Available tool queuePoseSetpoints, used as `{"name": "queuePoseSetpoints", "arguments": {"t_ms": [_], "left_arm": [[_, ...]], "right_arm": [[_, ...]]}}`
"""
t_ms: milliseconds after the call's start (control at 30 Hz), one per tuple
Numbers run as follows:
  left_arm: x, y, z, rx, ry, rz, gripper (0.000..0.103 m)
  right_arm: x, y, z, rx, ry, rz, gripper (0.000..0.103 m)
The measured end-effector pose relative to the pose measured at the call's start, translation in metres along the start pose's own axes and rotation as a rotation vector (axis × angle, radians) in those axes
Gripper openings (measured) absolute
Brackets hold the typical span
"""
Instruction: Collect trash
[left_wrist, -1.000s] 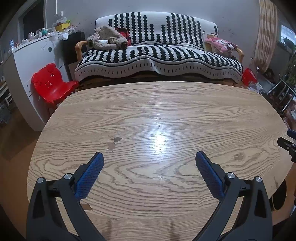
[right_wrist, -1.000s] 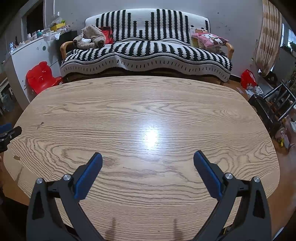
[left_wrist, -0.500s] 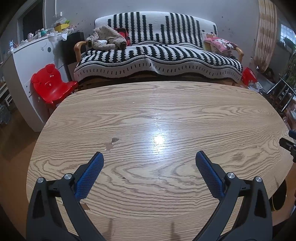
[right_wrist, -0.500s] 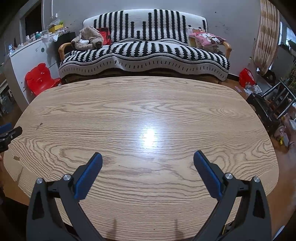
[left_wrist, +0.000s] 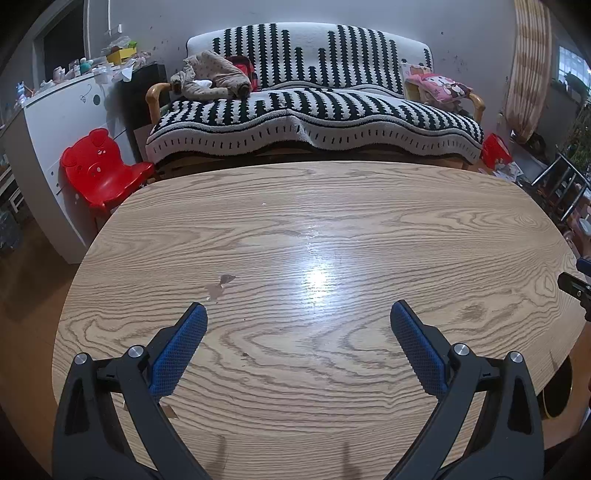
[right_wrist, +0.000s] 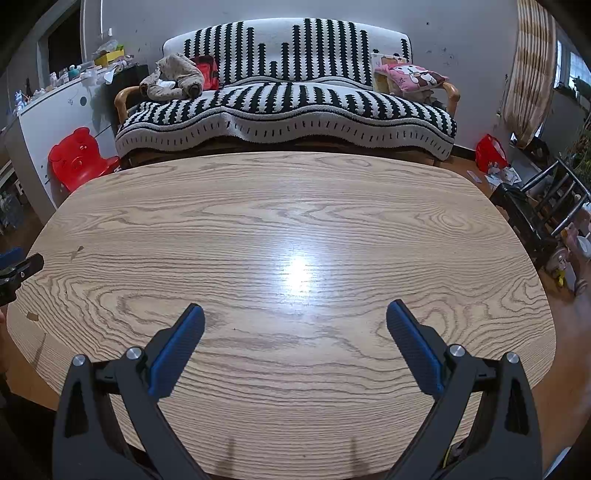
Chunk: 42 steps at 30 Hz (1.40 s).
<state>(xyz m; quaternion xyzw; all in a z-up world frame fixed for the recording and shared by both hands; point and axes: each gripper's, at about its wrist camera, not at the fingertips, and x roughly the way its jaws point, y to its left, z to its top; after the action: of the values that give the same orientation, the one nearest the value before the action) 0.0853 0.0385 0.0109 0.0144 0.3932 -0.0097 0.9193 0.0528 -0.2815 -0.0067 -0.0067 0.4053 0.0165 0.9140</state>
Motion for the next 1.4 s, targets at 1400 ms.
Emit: {"name": "queuePoseSetpoints", "arguments": {"t_ms": [1400], "left_arm": [[0.0006,-0.0023,-0.0013,0.007,0.004,-0.002,0.096]], "right_arm": [[-0.0012,-0.0023,-0.0009,-0.001,0.001,-0.002,0.095]]}}
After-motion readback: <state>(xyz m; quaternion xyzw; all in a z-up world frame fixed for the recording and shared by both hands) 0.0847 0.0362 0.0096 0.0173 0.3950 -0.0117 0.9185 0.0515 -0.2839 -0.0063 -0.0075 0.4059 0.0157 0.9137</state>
